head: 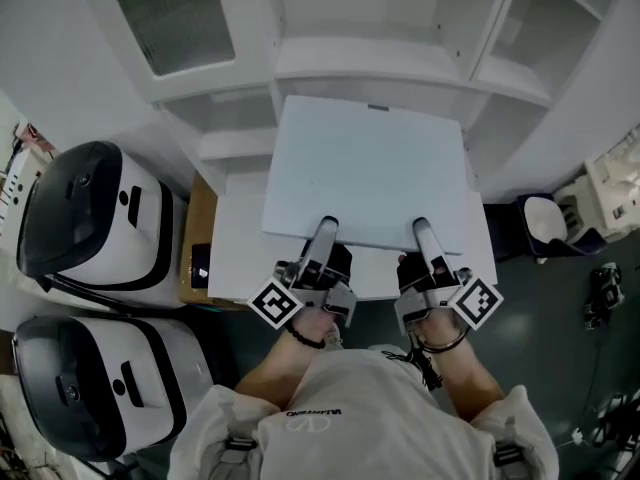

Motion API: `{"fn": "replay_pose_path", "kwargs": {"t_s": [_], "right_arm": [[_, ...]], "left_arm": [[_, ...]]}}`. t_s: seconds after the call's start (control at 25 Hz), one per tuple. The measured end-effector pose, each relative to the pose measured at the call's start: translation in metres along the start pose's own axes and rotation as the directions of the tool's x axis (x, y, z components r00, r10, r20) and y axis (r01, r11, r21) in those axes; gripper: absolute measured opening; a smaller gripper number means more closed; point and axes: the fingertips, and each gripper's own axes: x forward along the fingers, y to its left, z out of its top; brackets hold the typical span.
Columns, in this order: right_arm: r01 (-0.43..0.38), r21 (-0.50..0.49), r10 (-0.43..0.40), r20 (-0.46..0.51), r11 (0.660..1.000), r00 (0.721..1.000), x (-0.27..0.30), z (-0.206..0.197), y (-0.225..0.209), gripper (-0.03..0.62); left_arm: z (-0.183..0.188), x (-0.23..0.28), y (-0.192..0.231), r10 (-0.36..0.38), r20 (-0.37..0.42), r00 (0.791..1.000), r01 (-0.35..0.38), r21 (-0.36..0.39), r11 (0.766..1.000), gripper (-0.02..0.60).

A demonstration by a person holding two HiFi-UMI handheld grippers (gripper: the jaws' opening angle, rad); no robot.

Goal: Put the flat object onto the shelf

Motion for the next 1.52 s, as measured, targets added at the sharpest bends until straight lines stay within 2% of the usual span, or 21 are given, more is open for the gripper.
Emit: {"fn": "replay_pose_path", "kwargs": {"t_s": [0.16, 0.4, 0.84, 1.2, 1.52], "right_arm": [[-0.009, -0.017, 0.009, 0.01, 1.0, 1.0, 0.015, 0.009, 0.011, 0.351], [-0.066, -0.064, 0.066, 0.002, 0.996, 0.998, 0.038, 0.029, 0.026, 0.351], [-0.106, -0.077, 0.103, -0.047, 0.991, 0.994, 0.108, 0.085, 0.03, 0.351], [-0.049, -0.016, 0.048, -0.07, 0.999, 0.996, 0.152, 0.112, 0.008, 0.351], [-0.031, -0.005, 0.031, -0.074, 1.0, 0.997, 0.186, 0.131, 0.0, 0.353]], "left_arm": [[0.011, 0.019, -0.006, -0.029, 0.0, 1.0, 0.029, -0.009, 1.0, 0.328], [0.021, 0.046, -0.015, -0.082, 0.011, 0.997, 0.082, 0.02, 0.996, 0.328], [0.038, 0.118, -0.006, -0.045, 0.048, 0.998, 0.043, 0.053, 0.998, 0.328], [0.051, 0.162, 0.015, 0.022, 0.088, 0.996, -0.026, 0.043, 0.999, 0.328], [0.063, 0.192, 0.031, 0.052, 0.107, 0.993, -0.056, 0.037, 0.998, 0.328]]}}
